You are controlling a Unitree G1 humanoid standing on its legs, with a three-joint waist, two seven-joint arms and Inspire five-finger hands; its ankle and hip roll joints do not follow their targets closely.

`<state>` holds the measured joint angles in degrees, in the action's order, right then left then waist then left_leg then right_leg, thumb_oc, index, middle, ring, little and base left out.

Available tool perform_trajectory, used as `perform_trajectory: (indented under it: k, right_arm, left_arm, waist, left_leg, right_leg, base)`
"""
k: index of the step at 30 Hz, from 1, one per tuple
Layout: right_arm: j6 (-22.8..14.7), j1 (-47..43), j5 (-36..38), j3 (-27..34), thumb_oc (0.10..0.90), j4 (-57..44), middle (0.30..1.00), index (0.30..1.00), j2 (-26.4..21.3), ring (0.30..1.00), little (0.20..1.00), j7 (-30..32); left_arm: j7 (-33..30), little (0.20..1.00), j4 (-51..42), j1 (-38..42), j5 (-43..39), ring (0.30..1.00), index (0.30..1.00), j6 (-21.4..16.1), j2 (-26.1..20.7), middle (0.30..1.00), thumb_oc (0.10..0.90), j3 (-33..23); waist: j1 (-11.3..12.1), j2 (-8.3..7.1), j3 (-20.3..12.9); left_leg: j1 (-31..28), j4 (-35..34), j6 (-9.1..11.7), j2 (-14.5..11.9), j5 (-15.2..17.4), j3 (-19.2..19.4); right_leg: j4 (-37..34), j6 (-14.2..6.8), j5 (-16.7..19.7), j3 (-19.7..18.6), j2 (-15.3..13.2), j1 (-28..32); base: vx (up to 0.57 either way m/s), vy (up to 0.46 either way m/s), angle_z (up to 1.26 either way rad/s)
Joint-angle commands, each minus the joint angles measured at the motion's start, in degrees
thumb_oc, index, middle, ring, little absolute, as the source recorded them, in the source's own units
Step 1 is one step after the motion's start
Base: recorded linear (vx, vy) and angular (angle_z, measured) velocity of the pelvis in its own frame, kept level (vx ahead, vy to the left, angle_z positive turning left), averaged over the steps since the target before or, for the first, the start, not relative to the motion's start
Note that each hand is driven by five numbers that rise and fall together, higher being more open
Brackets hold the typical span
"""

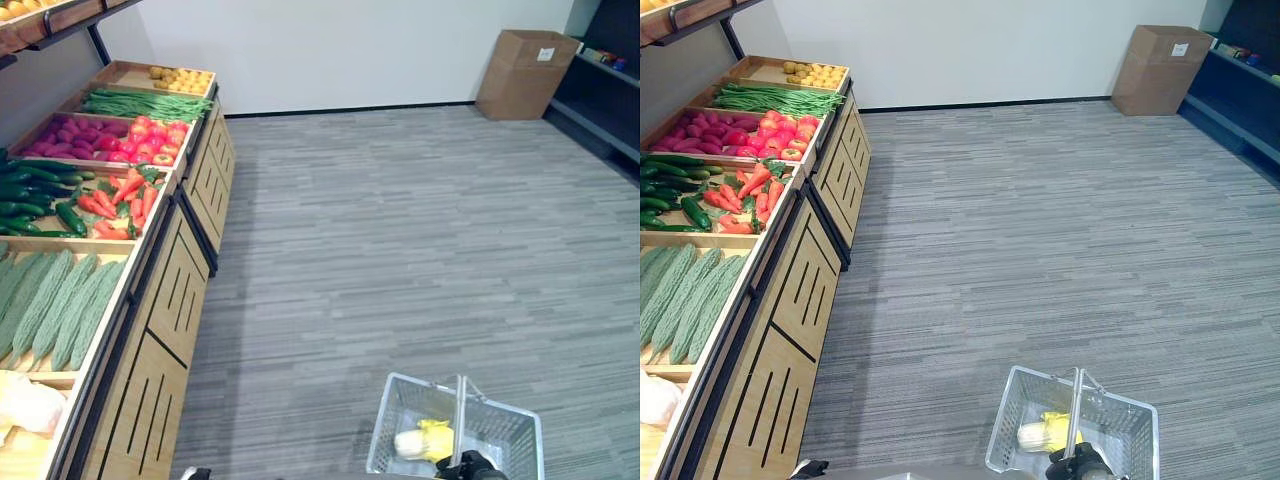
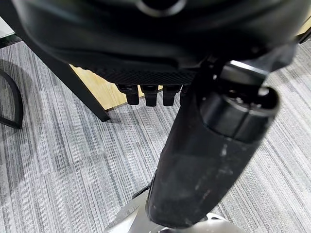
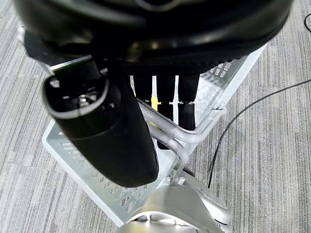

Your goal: Get the vegetables into the basket

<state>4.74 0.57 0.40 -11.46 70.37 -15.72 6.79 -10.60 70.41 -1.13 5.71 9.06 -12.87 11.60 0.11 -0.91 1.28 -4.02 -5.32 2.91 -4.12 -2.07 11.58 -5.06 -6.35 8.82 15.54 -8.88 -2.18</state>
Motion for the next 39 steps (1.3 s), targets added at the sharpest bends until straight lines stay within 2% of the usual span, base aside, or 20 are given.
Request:
perform_trajectory:
  k: [1,6,8,10,12,13,14,16,17,19,20,23,26,30,32,33,34,35,38,39]
  right_arm:
    - [0.2,-2.7,-1.6,-0.7,0.400,1.4,0.300,0.300,0.3,0.300,0.300,-0.9]
    - [0.3,-3.3,-1.3,0.2,0.400,1.5,0.300,0.300,-0.1,0.300,0.300,-1.1]
    - [0.4,-3.3,-1.3,0.5,0.400,1.5,0.300,0.300,-0.2,0.300,0.300,-1.2]
    - [0.4,-3.1,-0.7,0.9,0.400,1.6,0.300,0.300,-0.2,0.300,0.300,-1.4]
    - [0.5,-3.1,-0.5,1.0,0.400,1.7,0.300,0.300,0.0,0.300,0.300,-1.4]
    - [0.5,-2.8,0.2,1.1,0.400,2.0,0.300,0.300,0.2,0.300,0.300,-1.5]
    - [0.5,-2.8,0.2,1.1,0.400,2.0,0.300,0.300,0.2,0.300,0.300,-1.5]
    - [0.4,-2.4,0.5,1.1,0.400,2.3,0.300,0.300,0.4,0.300,0.300,-1.5]
    - [0.4,-2.2,0.6,1.1,0.400,2.7,0.300,0.300,0.5,0.300,0.300,-1.4]
    - [0.4,-2.2,0.6,1.0,0.400,2.9,0.300,0.300,0.6,0.300,0.300,-1.4]
    - [0.4,-2.2,0.4,1.0,0.400,3.2,0.300,0.300,0.7,0.300,0.300,-1.5]
    - [0.4,-2.1,0.1,0.9,0.400,3.4,0.300,0.300,0.8,0.300,0.300,-1.7]
    - [0.4,-1.7,-0.3,0.9,0.400,3.4,0.300,0.300,0.7,0.300,0.300,-1.7]
    - [0.0,-0.9,0.7,1.3,0.400,3.6,0.300,0.300,-0.3,0.300,0.300,-1.8]
    - [-0.1,-0.6,1.3,1.7,0.400,3.7,0.300,0.300,-0.5,0.300,0.300,-1.7]
    - [0.1,-0.4,1.2,1.9,0.400,4.1,0.300,0.300,-0.9,0.300,0.300,-1.7]
    - [0.0,-0.4,1.2,1.9,0.400,4.1,0.300,0.300,-0.9,0.300,0.300,-1.7]
    - [0.0,-0.4,1.7,2.1,0.400,4.0,0.300,0.300,-1.5,0.300,0.300,-1.7]
    - [0.0,-0.6,1.9,2.1,0.400,3.8,0.300,0.300,-2.0,0.300,0.300,-1.9]
    - [0.0,-0.7,1.9,2.1,0.400,3.8,0.300,0.300,-2.2,0.300,0.300,-1.9]
  left_arm:
    - [0.4,1.000,2.6,4.6,1.4,1.000,1.000,-0.8,-0.5,1.000,0.900,-0.8]
    - [0.6,1.000,2.3,4.6,0.9,1.000,1.000,-1.1,-1.3,1.000,0.900,-1.5]
    - [0.9,1.000,2.5,4.4,0.9,1.000,1.000,-0.9,-1.8,1.000,0.900,-2.1]
    - [1.3,1.000,2.4,4.4,1.1,1.000,1.000,-0.8,-2.1,1.000,0.900,-2.0]
    - [1.4,1.000,2.4,4.4,1.1,1.000,1.000,-0.7,-2.2,1.000,0.900,-2.0]
    - [1.5,1.000,2.5,4.5,1.2,1.000,1.000,-0.7,-2.4,1.000,0.900,-2.1]
    - [1.5,1.000,2.5,4.5,1.2,1.000,1.000,-0.7,-2.4,1.000,0.900,-2.1]
    - [1.5,1.000,2.4,4.4,1.3,1.000,1.000,-0.7,-2.4,1.000,0.900,-2.1]
    - [1.6,1.000,2.8,4.8,1.7,1.000,1.000,-0.8,-2.4,1.000,0.900,-1.6]
    - [1.7,1.000,3.1,4.9,2.0,1.000,1.000,-0.9,-2.5,1.000,0.900,-1.5]
    - [1.5,1.000,3.0,5.1,2.0,1.000,1.000,-1.0,-2.5,1.000,0.900,-1.4]
    - [1.6,1.000,3.1,5.1,2.3,1.000,1.000,-1.3,-2.2,1.000,0.900,-1.4]
    - [1.8,1.000,3.2,5.2,2.6,1.000,1.000,-1.3,-1.9,1.000,0.900,-1.5]
    - [1.9,1.000,3.1,5.9,2.5,1.000,1.000,-1.2,-1.1,1.000,0.900,-0.2]
    - [1.7,1.000,3.1,6.0,2.6,1.000,1.000,-1.2,-0.8,1.000,0.900,0.2]
    - [1.6,1.000,3.0,6.0,2.6,1.000,1.000,-1.1,-0.5,1.000,0.900,0.7]
    - [1.6,1.000,3.0,6.0,2.6,1.000,1.000,-1.1,-0.4,1.000,0.900,0.7]
    - [1.6,1.000,2.7,6.1,2.7,1.000,1.000,-1.1,-0.2,1.000,0.900,1.5]
    - [1.9,1.000,2.3,6.4,3.3,1.000,1.000,-1.1,0.0,1.000,0.900,2.5]
    - [1.8,1.000,2.5,6.4,3.5,1.000,1.000,-1.1,0.0,1.000,0.900,2.6]
  waist:
    - [-0.1,-2.35,3.9]
    - [0.3,-2.72,5.5]
    - [0.4,-3.09,6.8]
    - [-0.1,-2.81,8.2]
    - [-0.1,-2.88,8.4]
    - [-0.6,-3.30,8.7]
    - [-0.6,-3.24,8.7]
    - [-1.1,-3.57,9.1]
    - [-2.3,-4.06,9.6]
    - [-2.8,-3.84,9.7]
    - [-3.8,-4.12,10.2]
    - [-4.8,-3.76,10.4]
    - [-5.8,-3.88,10.3]
    - [-8.1,-2.09,8.9]
    - [-8.5,-1.09,8.3]
    - [-8.6,0.22,7.7]
    - [-8.7,0.33,7.7]
    - [-8.9,1.28,7.5]
    - [-9.1,2.11,7.3]
    - [-9.0,2.50,7.1]
  left_leg:
    - [1.5,0.3,-0.3,2.4,1.3,-2.9]
    - [1.1,0.3,-1.9,3.8,2.1,-2.1]
    - [0.6,0.3,-3.0,4.5,2.6,-1.8]
    - [-0.4,0.3,-3.9,4.8,3.2,-2.8]
    - [-0.8,0.3,-4.1,4.9,3.6,-2.9]
    - [-1.7,0.3,-4.1,5.5,4.3,-3.5]
    - [-1.8,0.3,-4.1,5.4,4.4,-3.6]
    - [-2.5,0.3,-3.7,5.4,5.1,-4.5]
    - [-3.3,0.3,-3.5,5.8,5.6,-6.0]
    - [-3.9,0.3,-3.3,5.5,6.3,-6.6]
    - [-4.6,0.3,-3.2,5.6,6.6,-7.4]
    - [-6.3,0.3,-2.9,5.3,8.1,-8.8]
    - [-8.4,0.3,-3.1,6.4,9.5,-10.4]
    - [-10.3,0.3,-3.0,6.1,11.0,-13.8]
    - [-11.2,0.3,-2.7,5.3,11.2,-14.9]
    - [-11.7,0.3,-1.9,4.1,9.9,-15.6]
    - [-11.7,0.3,-1.8,4.0,9.9,-15.8]
    - [-11.7,1.1,-0.7,2.9,7.8,-16.2]
    - [-11.2,2.4,0.5,1.8,6.2,-16.5]
    - [-10.9,3.7,1.2,1.4,4.7,-16.6]
  right_leg:
    - [5.0,-4.8,-5.2,-1.4,-4.0,4.5]
    - [11.1,-5.9,-3.8,-3.2,-5.9,1.0]
    - [17.8,-6.6,-0.4,-4.0,-7.2,-2.4]
    - [24.2,-6.2,1.1,-6.0,-6.5,-5.2]
    - [25.0,-6.1,0.8,-6.5,-6.2,-6.1]
    - [22.6,-5.4,0.3,-7.1,-4.9,-7.7]
    - [22.6,-5.3,0.2,-7.0,-4.9,-7.6]
    - [17.2,-5.1,0.3,-7.7,-3.8,-8.7]
    - [10.2,-5.4,2.7,-9.6,-3.2,-11.4]
    - [8.1,-5.9,4.0,-10.3,-2.7,-11.9]
    - [5.8,-6.2,5.7,-11.3,-2.1,-14.9]
    - [2.2,-7.1,7.4,-9.1,-1.1,-16.0]
    - [2.1,-6.8,8.1,-5.7,-0.2,-16.7]
    - [5.0,-4.9,6.9,-11.3,2.1,-16.8]
    - [7.3,-3.9,5.4,-10.8,3.0,-17.4]
    - [8.4,-3.1,3.6,-9.1,3.5,-16.8]
    - [8.5,-3.1,3.5,-8.9,3.5,-16.8]
    - [9.5,-2.2,2.2,-7.6,4.1,-16.2]
    - [9.8,-1.5,0.7,-6.3,4.6,-15.4]
    - [9.8,-1.0,0.1,-5.8,5.0,-14.8]
  base:
    - [0.01,0.066,0.01]
    - [0.01,0.185,-0.08]
    - [0.02,0.168,-0.18]
    - [0.05,0.172,-0.23]
    - [0.10,0.088,0.02]
    - [0.13,0.047,0.12]
    - [0.16,0.024,0.15]
    - [0.19,-0.040,0.31]
    - [0.21,-0.060,0.30]
    - [0.20,-0.041,0.22]
    - [0.23,-0.023,0.29]
    - [0.25,0.017,0.43]
    - [0.22,0.023,0.09]
    - [0.24,-0.026,0.45]
    - [0.31,-0.122,0.25]
    - [0.25,-0.100,0.29]
    - [0.32,-0.148,0.43]
    - [0.24,-0.135,0.43]
    - [0.18,-0.121,0.29]
    - [0.13,-0.104,0.23]
